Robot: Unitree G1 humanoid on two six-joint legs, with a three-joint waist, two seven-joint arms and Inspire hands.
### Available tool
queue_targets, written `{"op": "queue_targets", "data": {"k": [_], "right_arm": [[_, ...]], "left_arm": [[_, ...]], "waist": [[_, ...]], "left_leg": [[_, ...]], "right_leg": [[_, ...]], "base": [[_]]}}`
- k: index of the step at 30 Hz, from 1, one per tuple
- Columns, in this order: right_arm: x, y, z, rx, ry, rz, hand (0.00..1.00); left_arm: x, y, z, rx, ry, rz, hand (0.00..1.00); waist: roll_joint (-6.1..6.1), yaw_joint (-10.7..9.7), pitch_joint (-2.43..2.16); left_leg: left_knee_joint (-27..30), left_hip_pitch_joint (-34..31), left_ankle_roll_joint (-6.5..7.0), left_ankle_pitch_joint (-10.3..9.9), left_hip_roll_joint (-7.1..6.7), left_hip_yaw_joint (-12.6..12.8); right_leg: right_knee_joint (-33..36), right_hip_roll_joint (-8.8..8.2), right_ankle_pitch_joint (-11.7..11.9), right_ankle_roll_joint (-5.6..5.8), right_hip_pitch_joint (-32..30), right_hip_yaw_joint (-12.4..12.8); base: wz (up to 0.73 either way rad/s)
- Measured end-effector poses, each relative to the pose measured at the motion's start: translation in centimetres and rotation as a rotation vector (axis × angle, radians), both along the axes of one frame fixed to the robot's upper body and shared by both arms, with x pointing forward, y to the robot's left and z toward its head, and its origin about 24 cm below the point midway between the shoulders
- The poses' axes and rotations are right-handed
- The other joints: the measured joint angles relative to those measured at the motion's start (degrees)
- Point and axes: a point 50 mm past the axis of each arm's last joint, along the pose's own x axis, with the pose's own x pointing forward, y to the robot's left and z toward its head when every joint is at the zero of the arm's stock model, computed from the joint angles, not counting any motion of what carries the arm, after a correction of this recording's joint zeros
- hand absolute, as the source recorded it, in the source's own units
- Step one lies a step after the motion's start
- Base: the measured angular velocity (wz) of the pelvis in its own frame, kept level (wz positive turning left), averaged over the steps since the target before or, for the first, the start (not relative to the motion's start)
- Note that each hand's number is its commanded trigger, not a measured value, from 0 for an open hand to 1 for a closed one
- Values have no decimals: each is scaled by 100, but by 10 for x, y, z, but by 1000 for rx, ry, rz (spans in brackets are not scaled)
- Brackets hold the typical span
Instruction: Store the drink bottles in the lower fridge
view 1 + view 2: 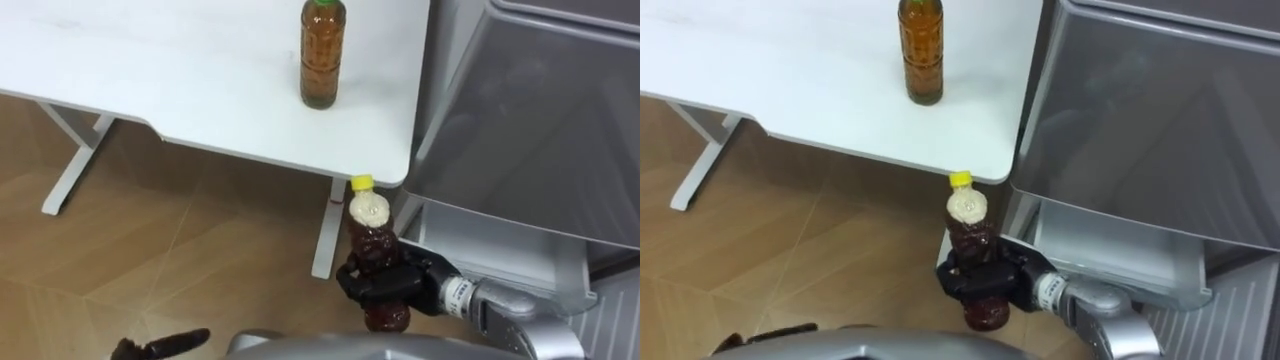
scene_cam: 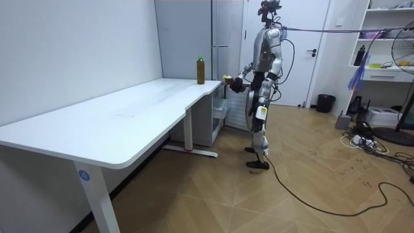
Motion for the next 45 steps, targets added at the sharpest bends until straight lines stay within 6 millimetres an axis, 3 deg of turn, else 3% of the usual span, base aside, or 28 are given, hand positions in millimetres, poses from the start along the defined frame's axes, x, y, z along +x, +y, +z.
{"op": "queue_targets", "data": {"k": [5,10,22,31,39,40,45], "right_arm": [[3,-2,-4,-5,15,-15,100],[3,0,-7,47,45,-64,100],[7,1,-12,55,75,-201,100],[-18,-14,-41,-66,236,-385,100],[-26,-24,-49,-117,281,-520,100],[-26,-24,-49,-111,282,-541,100],[-28,-26,-52,-39,337,-672,100]], "left_arm": [[2,-13,-7,-45,83,-274,0],[11,-16,-7,-63,89,-394,0],[15,-16,-7,-61,100,-462,0],[19,-20,-7,-31,106,-524,0],[26,-22,-7,-14,80,-523,0],[26,-22,-7,-14,78,-523,0],[26,-23,-7,-15,75,-519,0]], "waist": [[-25,-207,-1],[-37,-345,1],[-21,-638,18],[13,-770,-10],[21,-793,14],[51,-795,37],[49,-789,39]], "left_leg": [[51,-92,0,0,-3,-15],[78,-96,0,0,-4,-18],[56,-135,0,-2,-4,2],[58,-161,0,-1,-6,46],[51,-165,1,-1,-2,67],[49,-166,1,-1,-1,68],[35,-167,2,-2,0,94]], "right_leg": [[0,1,3,1,-64,-6],[-1,1,3,1,-69,-10],[-1,4,6,3,-97,3],[-4,12,11,10,-141,95],[-2,16,15,11,-157,128],[-3,19,17,10,-162,138],[-4,23,18,11,-177,140]], "base": [[0],[0],[1],[-2],[0],[0],[0]]}}
